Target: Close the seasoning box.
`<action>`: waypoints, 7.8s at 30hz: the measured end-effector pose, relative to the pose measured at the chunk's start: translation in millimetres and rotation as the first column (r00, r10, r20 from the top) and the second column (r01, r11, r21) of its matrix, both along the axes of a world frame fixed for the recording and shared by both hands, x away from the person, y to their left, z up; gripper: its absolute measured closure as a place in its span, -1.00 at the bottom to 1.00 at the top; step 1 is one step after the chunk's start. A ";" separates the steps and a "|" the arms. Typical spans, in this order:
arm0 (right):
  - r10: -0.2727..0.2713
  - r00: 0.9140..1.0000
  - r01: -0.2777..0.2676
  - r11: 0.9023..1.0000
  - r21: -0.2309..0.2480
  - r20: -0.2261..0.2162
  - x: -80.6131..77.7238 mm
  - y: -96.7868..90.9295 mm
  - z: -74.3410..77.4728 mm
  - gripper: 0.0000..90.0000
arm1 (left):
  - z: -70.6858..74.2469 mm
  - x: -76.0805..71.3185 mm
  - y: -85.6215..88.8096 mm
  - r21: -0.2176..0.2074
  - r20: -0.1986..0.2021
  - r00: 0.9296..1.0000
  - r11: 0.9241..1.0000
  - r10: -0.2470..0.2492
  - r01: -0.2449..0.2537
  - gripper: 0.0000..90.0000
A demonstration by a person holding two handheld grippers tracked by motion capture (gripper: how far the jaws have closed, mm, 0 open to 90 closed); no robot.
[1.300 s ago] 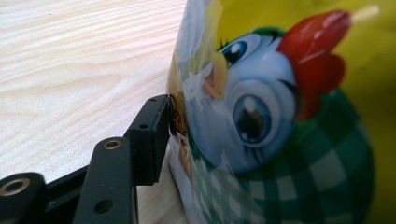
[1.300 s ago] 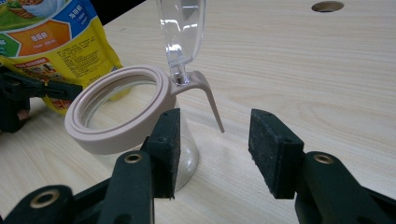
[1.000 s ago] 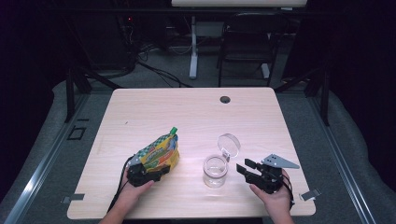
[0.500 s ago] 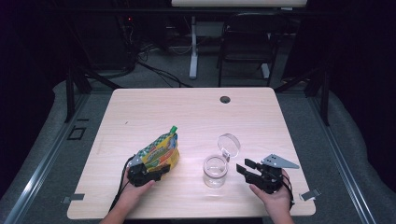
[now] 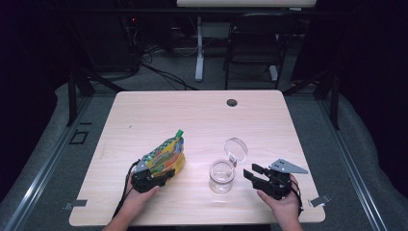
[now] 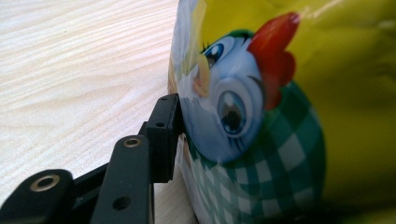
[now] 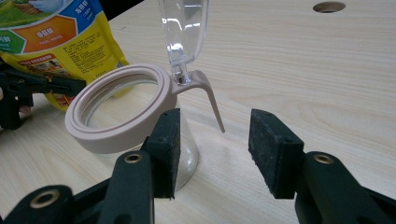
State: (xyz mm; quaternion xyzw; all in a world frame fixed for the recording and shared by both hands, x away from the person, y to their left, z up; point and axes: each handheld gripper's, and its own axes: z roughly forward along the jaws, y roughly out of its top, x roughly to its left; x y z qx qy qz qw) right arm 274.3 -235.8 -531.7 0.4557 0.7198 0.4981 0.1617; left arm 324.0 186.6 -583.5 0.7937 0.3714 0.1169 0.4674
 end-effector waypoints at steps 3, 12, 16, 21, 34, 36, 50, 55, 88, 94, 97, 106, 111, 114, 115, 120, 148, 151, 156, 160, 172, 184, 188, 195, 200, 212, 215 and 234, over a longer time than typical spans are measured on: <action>0.000 1.000 0.000 1.000 -0.001 -0.002 -0.1 -0.3 0.1 0.20 | 0.0 0.4 0.4 -0.011 -0.008 1.000 1.000 0.001 -0.001 0.28; 0.001 1.000 -0.001 1.000 0.001 0.001 -0.3 0.0 0.3 0.20 | 2.3 -0.3 0.3 -0.005 -0.003 1.000 1.000 -0.008 0.008 0.30; 0.001 1.000 -0.001 1.000 0.000 0.000 -0.4 0.3 0.4 0.20 | 2.9 -0.9 -0.7 -0.009 0.001 1.000 1.000 -0.013 0.013 0.31; 0.001 1.000 -0.001 1.000 0.001 0.000 -0.4 0.2 0.2 0.20 | 1.2 -0.8 0.3 -0.002 -0.008 1.000 1.000 -0.004 0.004 0.30; 0.002 1.000 -0.002 1.000 -0.006 -0.003 -0.1 1.5 -0.6 0.20 | 0.6 -2.1 -0.4 -0.055 0.005 1.000 0.998 0.019 -0.019 0.16; 0.004 1.000 -0.004 1.000 -0.011 -0.006 0.0 1.4 -0.6 0.20 | 0.5 -1.4 0.0 -0.057 0.000 1.000 0.998 0.019 -0.019 0.17; 0.003 1.000 -0.003 1.000 -0.007 -0.006 0.1 1.1 -0.9 0.20 | 2.7 -1.4 -1.4 -0.012 0.022 1.000 1.000 0.015 -0.015 0.31; 0.004 1.000 -0.004 1.000 -0.007 -0.005 -0.2 1.0 -0.6 0.20 | 3.9 -1.8 -1.8 -0.006 0.029 0.999 1.000 0.016 -0.016 0.32; 0.008 1.000 -0.008 1.000 -0.007 0.004 -0.2 2.0 0.8 0.20 | 38.4 -19.3 7.8 -0.041 0.102 0.995 0.999 0.010 -0.006 0.32; 0.006 1.000 -0.006 1.000 -0.006 0.007 -0.4 1.9 1.0 0.20 | 41.9 -21.1 7.7 -0.005 0.129 0.991 1.000 0.026 -0.026 0.32; 0.007 1.000 -0.007 1.000 -0.002 0.011 -0.6 1.6 1.4 0.20 | 43.6 -22.0 6.7 0.014 0.148 0.988 0.999 0.036 -0.038 0.32; 0.005 0.999 -0.003 0.999 -0.033 0.048 -3.8 0.9 6.3 0.25 | 51.6 -25.8 5.6 0.058 0.188 0.981 0.997 0.043 -0.055 0.32; 0.040 0.994 -0.028 0.993 -0.110 0.104 -8.1 3.2 13.3 0.29 | 53.3 -26.7 4.7 0.064 0.202 0.978 0.996 0.047 -0.061 0.32; 0.039 0.991 -0.023 0.993 -0.116 0.130 -8.9 5.7 16.7 0.30 | 53.8 -27.3 3.3 0.078 0.210 0.977 0.995 0.045 -0.062 0.32; 0.035 0.991 -0.020 0.993 -0.114 0.128 -9.0 5.5 17.8 0.27 | 53.8 -27.3 3.3 0.078 0.210 0.977 0.995 0.045 -0.062 0.32; 0.006 0.993 0.004 0.996 -0.087 0.115 -5.1 4.7 23.8 0.16 | 55.3 -29.4 -1.7 0.124 0.227 0.974 0.991 0.025 -0.054 0.32; 0.108 0.976 -0.083 0.987 -0.138 0.187 -8.1 36.3 79.0 0.30 | 68.3 -35.4 -22.9 0.332 0.352 0.935 0.940 -0.045 -0.080 0.32; 0.117 0.975 -0.092 0.987 -0.135 0.187 -8.2 38.6 83.8 0.31 | 69.3 -35.9 -24.9 0.347 0.358 0.932 0.934 -0.052 -0.081 0.32; 0.142 0.969 -0.121 0.986 -0.111 0.204 -13.2 45.7 90.0 0.35 | 69.2 -36.1 -26.0 0.357 0.362 0.930 0.931 -0.057 -0.082 0.32; 0.154 0.973 -0.132 0.982 -0.138 0.169 -10.9 48.8 84.5 0.46 | 68.2 -36.5 -26.0 0.361 0.359 0.931 0.929 -0.063 -0.076 0.32; 0.086 0.994 -0.077 0.987 -0.140 0.062 -6.2 33.3 65.3 0.63 | 67.1 -37.9 -27.5 0.380 0.361 0.929 0.922 -0.077 -0.071 0.32; 0.002 1.000 -0.001 0.993 -0.114 0.012 7.7 19.8 51.7 0.69 | 67.7 -40.6 -32.6 0.432 0.384 0.917 0.899 -0.109 -0.074 0.32; 0.001 1.000 0.000 0.995 -0.102 0.010 11.9 19.3 51.3 0.73 | 67.4 -42.9 -33.8 0.456 0.391 0.911 0.887 -0.128 -0.072 0.32; -0.007 1.000 0.008 0.994 -0.105 0.016 17.4 20.3 51.1 0.72 | 67.8 -44.7 -35.1 0.474 0.400 0.906 0.877 -0.139 -0.075 0.32; -0.011 0.998 0.016 0.994 -0.106 0.056 9.2 19.1 58.0 0.65 | 69.6 -45.2 -36.0 0.493 0.413 0.899 0.866 -0.144 -0.087 0.32; 0.075 0.990 -0.060 0.990 -0.125 0.122 -5.4 35.2 71.1 0.53 | 74.7 -45.6 -40.4 0.545 0.440 0.882 0.831 -0.171 -0.111 0.33; 0.090 0.988 -0.071 0.986 -0.150 0.125 -7.0 40.8 71.0 0.51 | 76.8 -45.3 -41.3 0.553 0.442 0.879 0.826 -0.179 -0.110 0.33; 0.177 0.974 -0.148 0.970 -0.194 0.141 -15.5 66.6 69.8 0.46 | 74.6 -47.4 -53.1 0.634 0.451 0.856 0.766 -0.252 -0.109 0.33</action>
